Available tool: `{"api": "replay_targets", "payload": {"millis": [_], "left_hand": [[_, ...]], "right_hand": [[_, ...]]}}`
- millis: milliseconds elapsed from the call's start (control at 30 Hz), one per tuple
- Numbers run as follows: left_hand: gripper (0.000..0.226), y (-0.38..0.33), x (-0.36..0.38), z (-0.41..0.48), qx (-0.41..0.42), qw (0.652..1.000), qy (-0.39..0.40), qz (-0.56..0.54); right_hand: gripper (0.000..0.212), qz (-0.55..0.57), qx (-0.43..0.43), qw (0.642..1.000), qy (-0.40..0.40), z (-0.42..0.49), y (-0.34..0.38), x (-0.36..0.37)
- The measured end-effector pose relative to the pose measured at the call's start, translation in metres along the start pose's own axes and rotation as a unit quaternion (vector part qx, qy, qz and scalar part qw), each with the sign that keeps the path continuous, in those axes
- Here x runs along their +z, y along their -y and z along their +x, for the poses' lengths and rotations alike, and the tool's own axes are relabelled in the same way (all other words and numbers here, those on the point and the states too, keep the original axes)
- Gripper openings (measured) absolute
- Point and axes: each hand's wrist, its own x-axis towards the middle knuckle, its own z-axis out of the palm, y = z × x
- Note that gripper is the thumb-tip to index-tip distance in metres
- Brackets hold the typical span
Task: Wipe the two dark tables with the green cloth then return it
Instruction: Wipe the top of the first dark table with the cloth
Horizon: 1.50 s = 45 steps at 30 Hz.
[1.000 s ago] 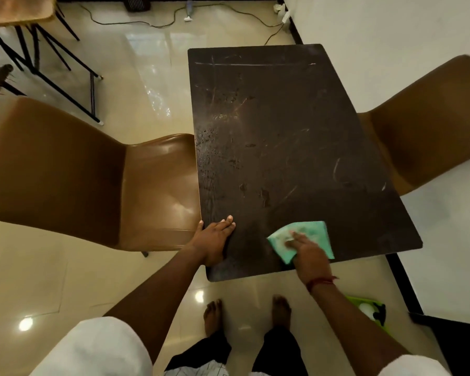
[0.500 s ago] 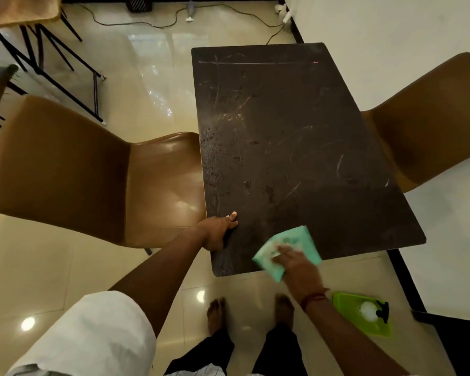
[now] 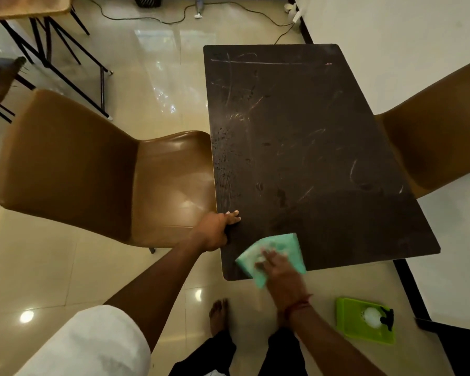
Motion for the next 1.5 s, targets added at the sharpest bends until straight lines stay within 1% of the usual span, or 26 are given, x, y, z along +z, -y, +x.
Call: {"api": "replay_targets", "payload": {"millis": [100,133,167,233,300,333,400,433,467,533,600,667,700,767,867,933,1000,1067,1167,1200,1267,1300,1333,1400,1433,1500], "left_hand": [[0.067,0.014,0.007,-0.012,-0.016,0.999,-0.051,0.003],[0.068,0.017,0.01,-0.015,-0.021,0.998,-0.053,0.009],[0.071,0.02,0.013,-0.017,-0.025,0.998,-0.051,0.014],[0.077,0.025,0.018,-0.02,-0.03,0.998,-0.047,0.031],[0.081,0.031,0.021,-0.021,-0.025,0.997,-0.044,0.06],[0.083,0.034,0.021,-0.022,-0.022,0.996,-0.039,0.074],[0.085,0.037,0.017,-0.024,-0.016,0.994,-0.032,0.103],[0.085,0.039,0.014,-0.024,-0.015,0.993,-0.032,0.114],[0.085,0.041,0.01,-0.024,-0.018,0.992,-0.035,0.118],[0.087,0.048,0.008,-0.021,-0.028,0.993,-0.047,0.107],[0.088,0.05,0.008,-0.019,-0.042,0.994,-0.052,0.083],[0.089,0.049,0.01,-0.017,-0.047,0.994,-0.059,0.074],[0.089,0.049,0.012,-0.016,-0.047,0.994,-0.068,0.075],[0.089,0.047,0.017,-0.016,-0.05,0.993,-0.079,0.076],[0.082,0.038,0.018,-0.005,-0.043,0.992,-0.084,0.08],[0.076,0.033,0.013,0.003,-0.025,0.99,-0.088,0.105],[0.071,0.029,0.008,0.013,-0.014,0.988,-0.093,0.122],[0.066,0.025,0.003,0.02,-0.029,0.987,-0.104,0.116],[0.062,0.017,0.0,0.032,-0.061,0.988,-0.118,0.078],[0.061,0.015,0.001,0.036,-0.071,0.988,-0.12,0.069],[0.061,0.008,0.003,0.042,-0.091,0.987,-0.121,0.045],[0.06,0.004,0.004,0.045,-0.103,0.986,-0.126,0.031],[0.059,0.0,0.006,0.047,-0.114,0.985,-0.131,0.018],[0.06,-0.005,0.009,0.048,-0.123,0.984,-0.129,0.01],[0.061,-0.005,0.01,0.049,-0.125,0.984,-0.124,0.011],[0.061,-0.003,0.008,0.051,-0.123,0.985,-0.119,0.009]], "right_hand": [[0.042,0.029,0.202,0.979,-0.017,0.02,-0.034,-0.017],[0.041,0.029,0.243,0.969,-0.034,0.027,-0.027,-0.016],[0.041,0.024,0.247,0.968,-0.037,0.033,-0.012,-0.013],[0.045,0.022,0.174,0.984,0.006,0.036,0.032,0.0],[0.058,-0.006,0.075,0.996,0.056,0.034,0.077,0.014],[0.063,-0.005,0.036,0.998,0.061,0.032,0.089,0.016],[0.062,-0.002,-0.025,0.999,0.037,0.038,0.082,0.008],[0.058,-0.014,-0.039,0.999,0.029,0.042,0.066,0.004],[0.053,-0.013,-0.025,0.999,0.036,0.047,0.048,-0.002],[0.044,0.028,0.079,0.996,0.03,0.056,0.006,-0.018],[0.041,0.038,0.202,0.979,-0.004,0.063,-0.03,-0.031],[0.039,0.025,0.286,0.957,-0.041,0.071,-0.042,-0.031],[0.038,0.019,0.301,0.952,-0.046,0.075,-0.034,-0.031],[0.042,0.023,0.279,0.96,-0.012,0.079,0.003,-0.018],[0.054,0.019,0.123,0.992,0.035,0.074,0.05,0.0],[0.058,0.008,0.033,0.999,0.023,0.074,0.038,-0.004],[0.046,0.003,-0.009,0.999,0.045,0.081,-0.004,-0.013],[0.046,0.023,0.067,0.996,0.054,0.086,-0.056,-0.029],[0.044,0.058,0.247,0.967,-0.022,0.096,-0.109,-0.05],[0.04,0.065,0.303,0.949,-0.06,0.101,-0.111,-0.053],[0.04,0.074,0.359,0.928,-0.067,0.111,-0.086,-0.053],[0.045,0.084,0.358,0.929,-0.049,0.115,-0.066,-0.048],[0.049,0.091,0.315,0.944,-0.028,0.116,-0.043,-0.04],[0.05,0.074,0.16,0.984,-0.001,0.107,-0.006,-0.024],[0.048,0.062,0.09,0.994,0.019,0.103,-0.001,-0.023],[0.046,0.014,0.003,0.999,0.044,0.104,-0.029,-0.027]]}}
